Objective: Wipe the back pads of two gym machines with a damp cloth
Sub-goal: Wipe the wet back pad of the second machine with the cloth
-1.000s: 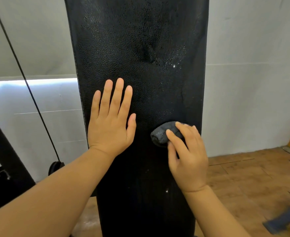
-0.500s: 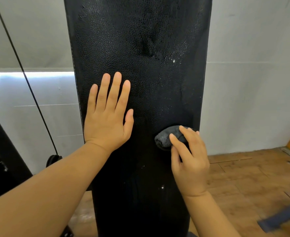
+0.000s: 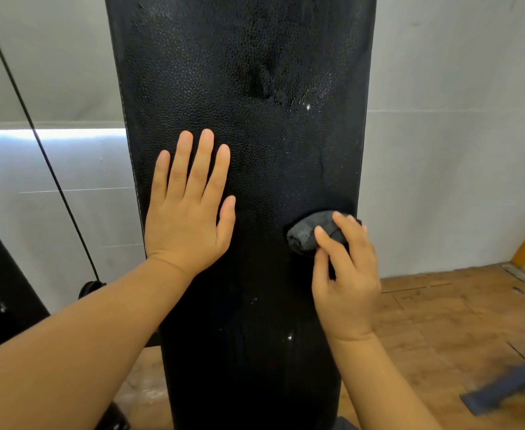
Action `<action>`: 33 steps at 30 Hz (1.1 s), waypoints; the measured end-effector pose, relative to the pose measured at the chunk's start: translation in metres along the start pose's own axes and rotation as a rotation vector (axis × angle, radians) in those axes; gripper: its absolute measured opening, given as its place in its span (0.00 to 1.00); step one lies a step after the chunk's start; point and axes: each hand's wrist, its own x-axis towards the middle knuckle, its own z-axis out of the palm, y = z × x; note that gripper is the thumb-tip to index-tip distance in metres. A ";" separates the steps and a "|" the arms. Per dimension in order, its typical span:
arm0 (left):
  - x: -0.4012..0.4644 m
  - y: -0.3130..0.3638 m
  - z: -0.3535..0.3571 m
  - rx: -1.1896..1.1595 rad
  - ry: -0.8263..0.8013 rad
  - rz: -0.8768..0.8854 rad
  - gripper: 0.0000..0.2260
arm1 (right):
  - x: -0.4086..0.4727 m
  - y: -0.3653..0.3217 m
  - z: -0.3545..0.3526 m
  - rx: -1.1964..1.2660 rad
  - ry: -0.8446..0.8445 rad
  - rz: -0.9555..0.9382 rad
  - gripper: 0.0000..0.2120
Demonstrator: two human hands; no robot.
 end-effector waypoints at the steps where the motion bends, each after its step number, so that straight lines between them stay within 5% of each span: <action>1: 0.000 -0.001 0.000 0.000 0.001 0.021 0.26 | -0.007 0.001 -0.002 -0.014 -0.011 -0.001 0.09; 15: -0.003 -0.002 0.000 0.009 -0.008 0.111 0.29 | 0.062 -0.011 0.018 0.045 0.077 -0.003 0.10; 24: -0.002 -0.001 0.000 -0.014 0.008 0.105 0.28 | -0.011 -0.006 0.001 -0.048 -0.023 -0.020 0.10; 33: -0.004 -0.002 0.002 0.001 0.000 0.105 0.28 | 0.009 -0.009 0.010 0.020 0.049 0.048 0.10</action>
